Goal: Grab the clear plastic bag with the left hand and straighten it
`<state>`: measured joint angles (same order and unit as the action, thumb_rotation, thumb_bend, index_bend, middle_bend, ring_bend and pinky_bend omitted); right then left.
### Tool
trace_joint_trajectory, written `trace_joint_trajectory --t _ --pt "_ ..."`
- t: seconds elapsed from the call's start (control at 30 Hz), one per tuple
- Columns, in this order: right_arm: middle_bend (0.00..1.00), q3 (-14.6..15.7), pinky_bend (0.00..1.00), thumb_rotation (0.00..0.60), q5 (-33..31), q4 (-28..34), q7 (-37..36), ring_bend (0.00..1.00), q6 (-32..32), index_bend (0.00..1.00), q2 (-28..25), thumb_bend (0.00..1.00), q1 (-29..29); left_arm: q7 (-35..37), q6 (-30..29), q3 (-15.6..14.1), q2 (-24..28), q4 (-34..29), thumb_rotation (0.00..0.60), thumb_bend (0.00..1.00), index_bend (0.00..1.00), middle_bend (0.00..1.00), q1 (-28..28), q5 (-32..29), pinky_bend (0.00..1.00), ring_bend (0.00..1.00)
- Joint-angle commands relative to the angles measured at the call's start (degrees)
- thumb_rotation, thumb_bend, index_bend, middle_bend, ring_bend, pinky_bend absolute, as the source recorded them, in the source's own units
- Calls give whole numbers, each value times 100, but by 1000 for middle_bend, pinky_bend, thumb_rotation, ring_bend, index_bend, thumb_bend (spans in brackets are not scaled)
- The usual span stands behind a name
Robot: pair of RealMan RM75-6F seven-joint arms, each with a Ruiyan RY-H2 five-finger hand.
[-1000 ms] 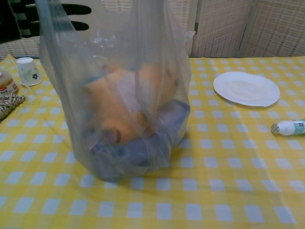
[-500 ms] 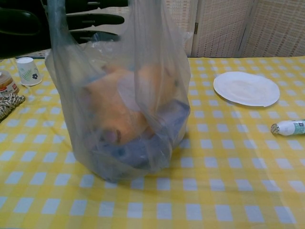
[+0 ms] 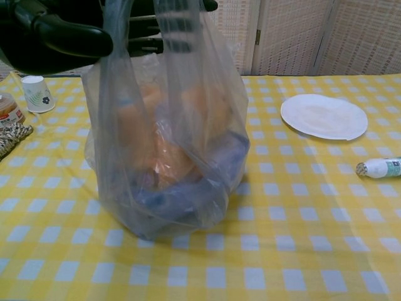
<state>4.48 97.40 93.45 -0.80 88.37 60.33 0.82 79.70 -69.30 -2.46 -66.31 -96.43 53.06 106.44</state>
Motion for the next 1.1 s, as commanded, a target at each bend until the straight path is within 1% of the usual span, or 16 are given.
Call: trace_joint_trajectory --t 0.03,0.23,0.5,0.93,1.1 --pt "0 0 0 600 12 -11 -36 0 30 0 -14 375 9 -102 -15 -3 -16 -48 600 164 62 123 9 -9 64 44" --pt "0 15 0 600 50 -27 -79 0 54 0 -24 375 19 -143 27 -18 -92 -83 600 164 80 129 77 -42 67 45" --pt "0 13 0 600 62 -37 -82 0 70 0 -17 376 27 -153 190 -79 -78 -113 600 164 61 134 314 106 72 48" --pt "0 13 0 600 60 -32 -113 0 47 0 -32 376 17 -179 151 159 -186 -272 600 164 77 134 515 -119 65 49" --pt "0 13 0 600 65 -40 -147 0 70 0 -42 376 25 109 295 176 -169 -364 600 163 75 135 706 -111 66 49"
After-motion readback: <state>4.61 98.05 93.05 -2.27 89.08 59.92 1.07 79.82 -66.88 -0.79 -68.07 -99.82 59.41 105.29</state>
